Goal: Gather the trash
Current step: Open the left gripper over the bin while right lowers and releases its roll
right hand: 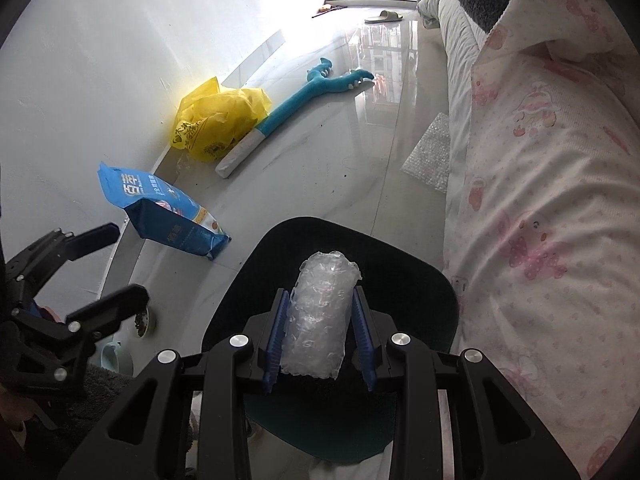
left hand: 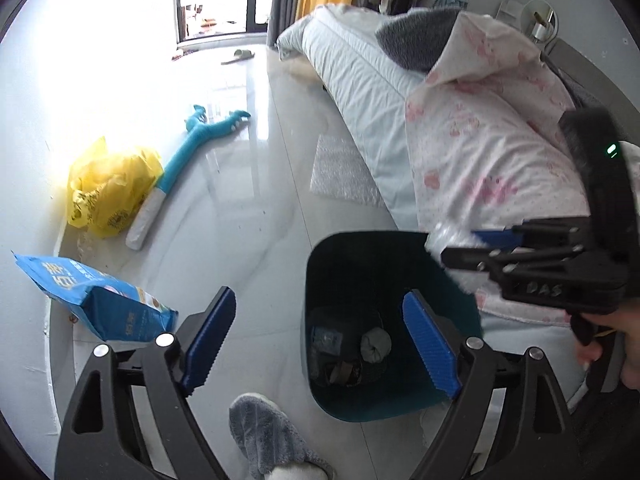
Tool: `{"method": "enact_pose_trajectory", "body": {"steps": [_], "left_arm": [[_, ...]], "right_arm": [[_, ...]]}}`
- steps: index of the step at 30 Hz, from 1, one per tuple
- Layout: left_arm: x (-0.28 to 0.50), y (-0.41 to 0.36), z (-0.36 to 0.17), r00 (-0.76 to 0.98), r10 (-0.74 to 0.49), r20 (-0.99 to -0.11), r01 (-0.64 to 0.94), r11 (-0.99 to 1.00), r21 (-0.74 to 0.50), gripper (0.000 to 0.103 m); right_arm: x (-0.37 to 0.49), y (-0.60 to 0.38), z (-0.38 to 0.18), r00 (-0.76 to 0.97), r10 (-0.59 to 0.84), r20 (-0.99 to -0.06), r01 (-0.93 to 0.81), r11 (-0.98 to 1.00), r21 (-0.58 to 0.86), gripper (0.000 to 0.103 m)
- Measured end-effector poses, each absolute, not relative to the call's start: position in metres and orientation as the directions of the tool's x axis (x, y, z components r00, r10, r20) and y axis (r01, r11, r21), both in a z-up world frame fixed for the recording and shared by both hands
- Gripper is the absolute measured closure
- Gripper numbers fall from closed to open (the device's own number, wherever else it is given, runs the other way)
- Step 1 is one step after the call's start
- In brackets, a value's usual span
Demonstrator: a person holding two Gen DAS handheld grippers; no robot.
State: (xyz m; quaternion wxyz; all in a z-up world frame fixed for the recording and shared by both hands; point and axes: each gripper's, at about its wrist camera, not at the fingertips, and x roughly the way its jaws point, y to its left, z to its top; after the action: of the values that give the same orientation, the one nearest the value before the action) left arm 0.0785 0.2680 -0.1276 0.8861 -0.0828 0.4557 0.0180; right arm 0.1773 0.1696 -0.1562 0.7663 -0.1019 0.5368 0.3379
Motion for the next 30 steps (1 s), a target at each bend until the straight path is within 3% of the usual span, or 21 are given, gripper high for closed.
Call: {"method": "enact_pose_trajectory", "body": {"steps": [7, 21, 27, 30], "left_arm": [[0.070, 0.279, -0.103, 0.690, -0.048, -0.723, -0.107, 0.980, -0.168, 0.009], [0.059, 0.260, -0.059, 0.793, -0.041, -0.608, -0.045, 0.991, -0.125, 0.009], [0.057, 0.252, -0.038, 0.836, -0.040, -0.547, -0.036, 0.991, -0.127, 0.009], [0.058, 0.249, -0.031, 0.840, -0.029, -0.542, -0.040, 0.993, -0.114, 0.009]], "right_arm": [[0.177, 0.181, -0.186, 0.158, 0.360, -0.919, -0.616, 0.763, 0.193, 0.071], [0.172, 0.188, -0.226, 0.108, 0.246, -0.963, -0.618, 0.776, 0.129, 0.070], [0.168, 0.187, -0.226, 0.117, 0.223, -0.968, -0.634, 0.766, 0.100, 0.063], [0.166, 0.185, -0.224, 0.123, 0.216, -0.969, -0.638, 0.765, 0.090, 0.052]]}}
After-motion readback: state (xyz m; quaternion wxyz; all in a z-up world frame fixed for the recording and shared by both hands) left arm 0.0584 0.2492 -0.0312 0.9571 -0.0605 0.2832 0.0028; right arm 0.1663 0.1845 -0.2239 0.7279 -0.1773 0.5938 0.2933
